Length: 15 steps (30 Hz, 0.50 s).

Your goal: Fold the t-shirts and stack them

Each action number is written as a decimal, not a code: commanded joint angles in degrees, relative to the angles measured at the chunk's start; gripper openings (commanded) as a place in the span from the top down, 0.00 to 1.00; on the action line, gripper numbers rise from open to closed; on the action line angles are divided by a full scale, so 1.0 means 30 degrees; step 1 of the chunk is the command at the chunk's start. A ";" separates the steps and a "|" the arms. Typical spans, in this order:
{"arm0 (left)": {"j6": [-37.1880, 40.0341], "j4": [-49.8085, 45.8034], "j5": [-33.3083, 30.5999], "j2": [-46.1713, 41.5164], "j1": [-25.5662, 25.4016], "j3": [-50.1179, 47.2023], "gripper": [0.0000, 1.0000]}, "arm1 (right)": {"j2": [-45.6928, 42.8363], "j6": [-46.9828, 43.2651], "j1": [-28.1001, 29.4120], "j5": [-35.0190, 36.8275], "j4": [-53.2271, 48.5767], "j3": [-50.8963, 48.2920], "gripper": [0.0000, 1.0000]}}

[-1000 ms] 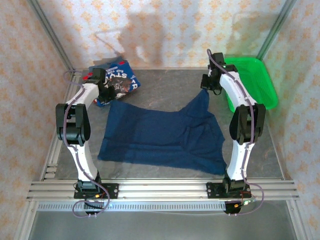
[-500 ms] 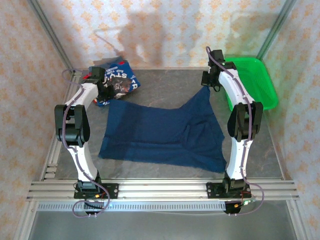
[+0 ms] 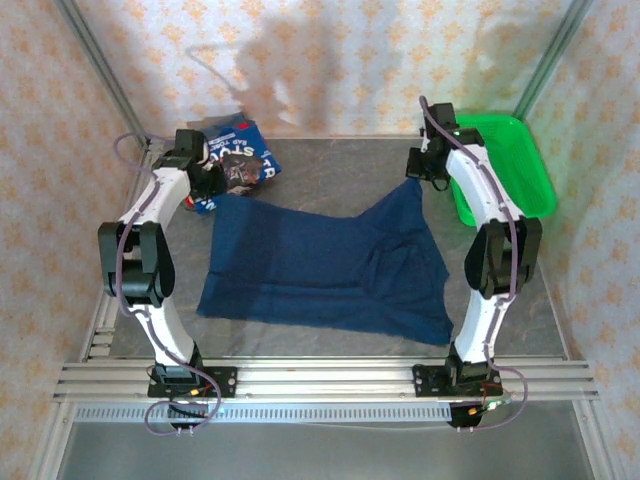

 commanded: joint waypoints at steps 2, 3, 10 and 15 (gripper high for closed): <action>0.0289 -0.0695 0.0324 -0.1448 0.0098 -0.1171 1.00 | -0.1934 0.0387 -0.0137 -0.0794 -0.1125 -0.1187 1.00; 0.0286 -0.0738 0.0343 -0.1668 0.0099 -0.1412 1.00 | -0.2390 0.0577 -0.0141 -0.0864 -0.1194 -0.1613 1.00; 0.0270 -0.1103 0.0263 -0.3163 0.0101 -0.3057 1.00 | -0.5487 0.2281 -0.0137 -0.1218 -0.1398 -0.5059 1.00; 0.0333 -0.1555 -0.0179 -0.3846 0.0096 -0.3970 1.00 | -0.7678 0.3405 -0.0137 -0.1307 -0.1701 -0.7171 1.00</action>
